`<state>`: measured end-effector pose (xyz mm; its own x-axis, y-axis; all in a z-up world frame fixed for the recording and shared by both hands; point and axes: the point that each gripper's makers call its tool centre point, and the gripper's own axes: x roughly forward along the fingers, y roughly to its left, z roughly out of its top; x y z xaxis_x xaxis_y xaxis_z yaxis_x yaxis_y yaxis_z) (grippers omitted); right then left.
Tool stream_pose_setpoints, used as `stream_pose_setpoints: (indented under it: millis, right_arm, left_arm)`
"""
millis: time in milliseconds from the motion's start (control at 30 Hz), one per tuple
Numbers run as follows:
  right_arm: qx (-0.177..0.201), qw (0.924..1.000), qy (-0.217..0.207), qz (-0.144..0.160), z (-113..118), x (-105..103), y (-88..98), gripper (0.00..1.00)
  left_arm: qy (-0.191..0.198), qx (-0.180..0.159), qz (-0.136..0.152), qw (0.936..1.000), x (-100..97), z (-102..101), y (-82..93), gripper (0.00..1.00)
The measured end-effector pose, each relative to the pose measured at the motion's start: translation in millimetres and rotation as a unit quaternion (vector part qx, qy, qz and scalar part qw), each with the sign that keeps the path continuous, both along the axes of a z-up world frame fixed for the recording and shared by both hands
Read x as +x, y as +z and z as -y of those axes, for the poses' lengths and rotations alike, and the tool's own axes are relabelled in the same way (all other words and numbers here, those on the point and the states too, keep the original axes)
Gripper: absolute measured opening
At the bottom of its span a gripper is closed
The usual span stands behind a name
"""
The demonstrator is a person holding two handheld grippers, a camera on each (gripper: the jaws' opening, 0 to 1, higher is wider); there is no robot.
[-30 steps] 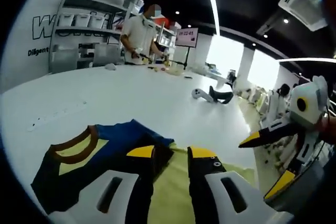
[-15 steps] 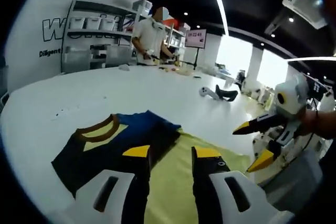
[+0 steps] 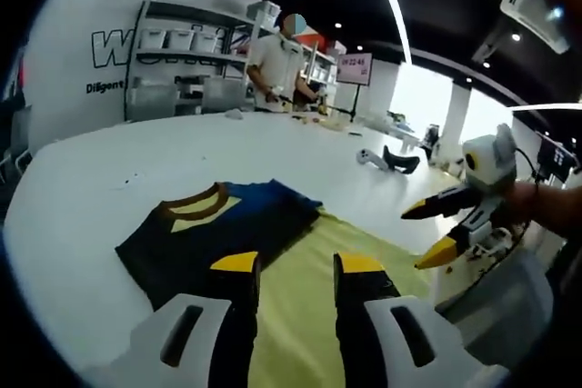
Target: Fold the garment on the visible template until the final outline fits inside the template.
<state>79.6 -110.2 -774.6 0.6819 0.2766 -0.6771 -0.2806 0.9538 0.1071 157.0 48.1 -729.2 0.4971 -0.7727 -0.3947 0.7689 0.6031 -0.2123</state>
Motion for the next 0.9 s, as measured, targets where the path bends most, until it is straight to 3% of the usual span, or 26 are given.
stream_pose_setpoints:
  millis: [233, 300, 400, 567, 667, 900]
  right_arm:
    - [-0.002, 1.0000, -0.002, -0.006, 0.9, -2.7, -2.9, 0.75]
    - [-0.005, 0.9999, -0.004, -0.010, 2.2, -4.1, -5.0, 0.74]
    - [-0.005, 0.9999, -0.006, -0.010, 3.5, -5.0, -6.5, 0.74]
    - [-0.006, 0.9998, -0.005, -0.018, 3.2, -9.3, -10.7, 0.74]
    - [-0.009, 0.9998, -0.005, -0.020, 4.1, -11.7, -12.3, 0.74]
    - [-0.009, 0.9996, -0.011, -0.023, 6.9, -17.0, -14.0, 0.73]
  left_arm:
    - [0.009, 0.013, -0.006, 0.9999, -19.6, -15.5, -5.1, 0.28]
    - [0.027, -0.023, -0.031, 0.9989, -30.9, -24.0, -2.0, 0.28]
    - [0.042, -0.001, -0.023, 0.9989, -36.8, -39.4, -5.4, 0.28]
    - [0.055, -0.009, -0.031, 0.9980, -46.8, -47.7, -3.3, 0.28]
    - [0.055, 0.018, -0.018, 0.9982, -54.9, -53.3, -3.9, 0.28]
    - [0.068, 0.033, -0.035, 0.9965, -70.6, -67.0, -13.1, 0.28]
